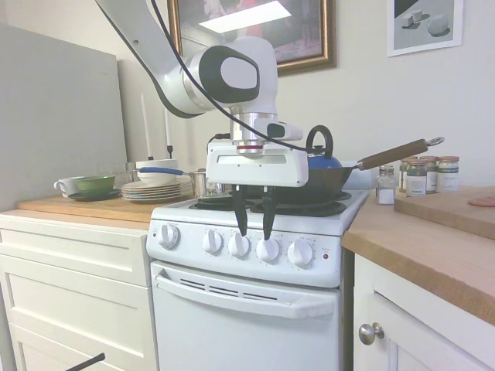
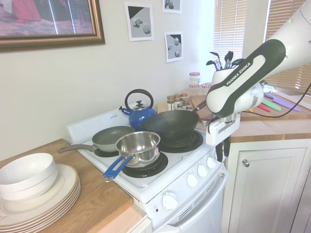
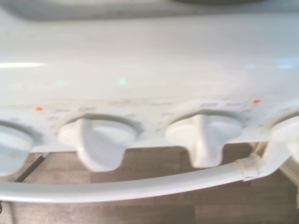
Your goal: Turn on the stove on the bottom right
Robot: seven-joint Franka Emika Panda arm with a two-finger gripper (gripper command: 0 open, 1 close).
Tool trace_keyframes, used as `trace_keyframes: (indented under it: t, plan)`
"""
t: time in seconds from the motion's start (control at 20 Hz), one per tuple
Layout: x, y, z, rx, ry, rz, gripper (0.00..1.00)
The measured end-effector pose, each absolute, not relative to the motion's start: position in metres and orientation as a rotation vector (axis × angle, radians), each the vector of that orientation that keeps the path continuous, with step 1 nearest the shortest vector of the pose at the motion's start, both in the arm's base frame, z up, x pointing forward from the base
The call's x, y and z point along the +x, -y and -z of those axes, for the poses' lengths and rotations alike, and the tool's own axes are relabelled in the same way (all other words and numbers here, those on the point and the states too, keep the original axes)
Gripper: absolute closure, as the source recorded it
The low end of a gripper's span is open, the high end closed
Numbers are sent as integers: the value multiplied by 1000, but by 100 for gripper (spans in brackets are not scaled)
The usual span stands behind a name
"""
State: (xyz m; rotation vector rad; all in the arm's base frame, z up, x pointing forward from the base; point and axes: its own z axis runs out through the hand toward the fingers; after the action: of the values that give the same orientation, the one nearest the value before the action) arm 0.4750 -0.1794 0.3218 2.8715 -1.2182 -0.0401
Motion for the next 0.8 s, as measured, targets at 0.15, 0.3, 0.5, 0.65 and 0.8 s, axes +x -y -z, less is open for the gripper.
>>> trace_keyframes:
  t: [0.15, 0.3, 0.5, 0.65, 0.8]
  plan:
    - [476, 190, -324, 2863, 1233, 30, 100]
    - [476, 203, -320, 2856, 1241, 30, 100]
    - [482, 214, -312, 2843, 1253, 23, 100]
    - [485, 220, -307, 2836, 1269, 12, 100]
    - [487, 226, -304, 2829, 1290, 5, 100]
